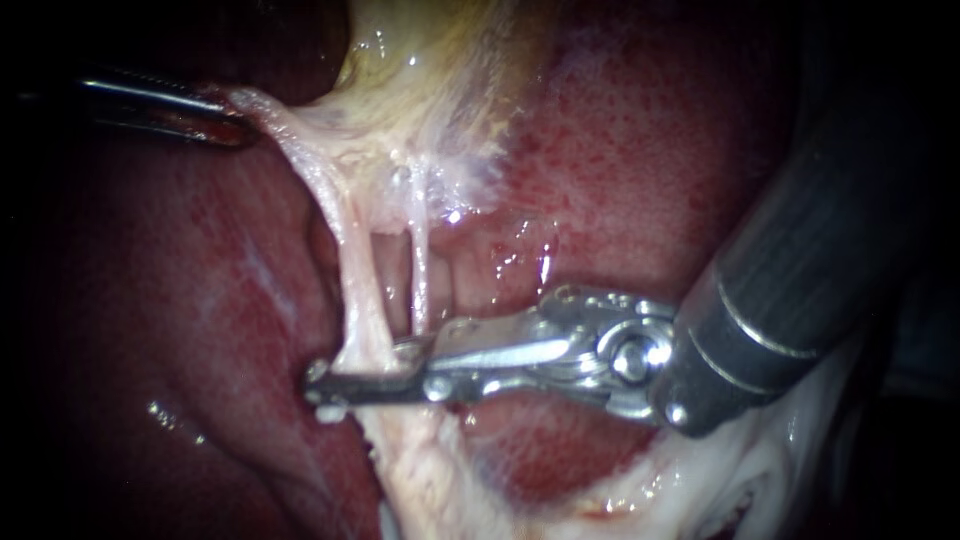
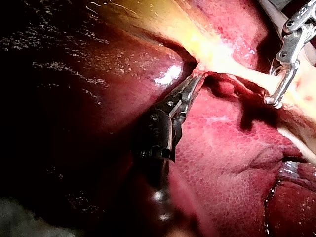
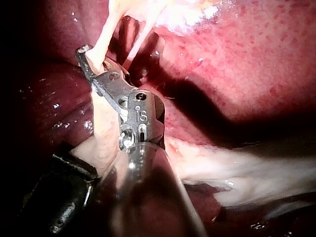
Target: Going back second clip left tube
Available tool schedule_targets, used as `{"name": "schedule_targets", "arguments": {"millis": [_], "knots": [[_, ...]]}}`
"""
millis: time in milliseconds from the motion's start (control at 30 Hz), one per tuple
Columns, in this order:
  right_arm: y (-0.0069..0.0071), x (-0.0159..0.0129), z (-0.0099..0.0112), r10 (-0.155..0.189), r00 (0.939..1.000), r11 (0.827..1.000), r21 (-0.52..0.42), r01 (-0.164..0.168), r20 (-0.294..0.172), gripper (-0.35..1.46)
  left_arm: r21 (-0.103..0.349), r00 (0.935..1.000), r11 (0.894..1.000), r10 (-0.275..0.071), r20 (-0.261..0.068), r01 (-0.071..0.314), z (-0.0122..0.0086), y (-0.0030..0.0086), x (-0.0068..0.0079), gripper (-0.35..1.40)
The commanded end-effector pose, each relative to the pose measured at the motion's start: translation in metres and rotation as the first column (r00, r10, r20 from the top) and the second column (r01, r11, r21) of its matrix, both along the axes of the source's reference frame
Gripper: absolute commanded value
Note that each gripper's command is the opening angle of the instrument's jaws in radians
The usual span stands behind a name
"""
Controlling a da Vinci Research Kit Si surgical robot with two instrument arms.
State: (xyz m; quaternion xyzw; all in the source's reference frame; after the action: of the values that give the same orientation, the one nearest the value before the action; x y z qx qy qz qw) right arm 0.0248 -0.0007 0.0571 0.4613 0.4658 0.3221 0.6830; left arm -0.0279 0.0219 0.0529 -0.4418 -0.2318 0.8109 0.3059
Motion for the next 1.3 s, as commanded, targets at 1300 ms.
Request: {"name": "schedule_targets", "arguments": {"millis": [1300], "knots": [[0.0045,-0.0199,-0.0017,-0.048,0.9975,0.705,-0.710,-0.002,-0.051,0.50,-0.008,1.0000,1.000,-0.007,-0.007,0.007,0.0010,-0.0001,0.0000,-0.35]]}}
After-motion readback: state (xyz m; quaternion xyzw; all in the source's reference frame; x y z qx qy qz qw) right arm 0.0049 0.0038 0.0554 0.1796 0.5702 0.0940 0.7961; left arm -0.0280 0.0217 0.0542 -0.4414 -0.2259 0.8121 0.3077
